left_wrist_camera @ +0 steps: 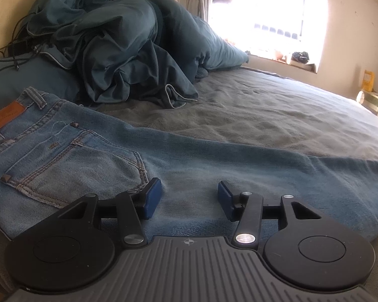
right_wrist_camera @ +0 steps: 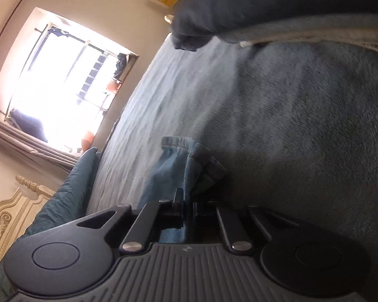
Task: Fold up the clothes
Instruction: 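Grasp the jeans cuff with the right tool and lift it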
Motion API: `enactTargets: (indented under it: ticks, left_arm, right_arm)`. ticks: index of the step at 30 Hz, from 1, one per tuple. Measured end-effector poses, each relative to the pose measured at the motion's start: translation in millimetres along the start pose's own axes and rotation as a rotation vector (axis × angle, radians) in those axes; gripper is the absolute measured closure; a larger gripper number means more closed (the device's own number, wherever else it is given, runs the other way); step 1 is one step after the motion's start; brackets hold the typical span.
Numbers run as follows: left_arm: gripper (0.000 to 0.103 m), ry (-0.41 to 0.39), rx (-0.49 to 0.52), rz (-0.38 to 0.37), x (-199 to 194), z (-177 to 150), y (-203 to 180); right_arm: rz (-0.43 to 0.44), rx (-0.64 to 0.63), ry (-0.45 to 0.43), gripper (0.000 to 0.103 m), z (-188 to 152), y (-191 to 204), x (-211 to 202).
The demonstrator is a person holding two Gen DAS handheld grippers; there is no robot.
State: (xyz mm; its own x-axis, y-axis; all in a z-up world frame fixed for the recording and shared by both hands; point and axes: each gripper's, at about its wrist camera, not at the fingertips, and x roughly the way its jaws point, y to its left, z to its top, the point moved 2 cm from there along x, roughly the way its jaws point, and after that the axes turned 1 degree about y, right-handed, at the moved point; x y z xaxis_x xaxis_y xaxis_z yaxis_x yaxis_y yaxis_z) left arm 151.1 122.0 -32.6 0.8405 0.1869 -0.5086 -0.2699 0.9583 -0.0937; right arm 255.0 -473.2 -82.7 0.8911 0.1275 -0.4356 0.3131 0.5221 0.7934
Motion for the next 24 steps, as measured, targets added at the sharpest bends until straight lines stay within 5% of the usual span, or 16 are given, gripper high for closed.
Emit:
enactTargets:
  ticks: [12, 21, 24]
  left_arm:
    - [0.053, -0.029, -0.001, -0.035, -1, -5, 5]
    - [0.053, -0.043, -0.066, -0.099, -10, -1, 20]
    - [0.053, -0.105, -0.097, -0.088, -35, 6, 35]
  right_arm:
    - [0.282, -0.336, 0.014, 0.096, -34, 175, -52]
    - [0.533, -0.421, 0.211, 0.096, -133, 285, -49]
    - [0.582, -0.418, 0.299, 0.096, -175, 307, -40]
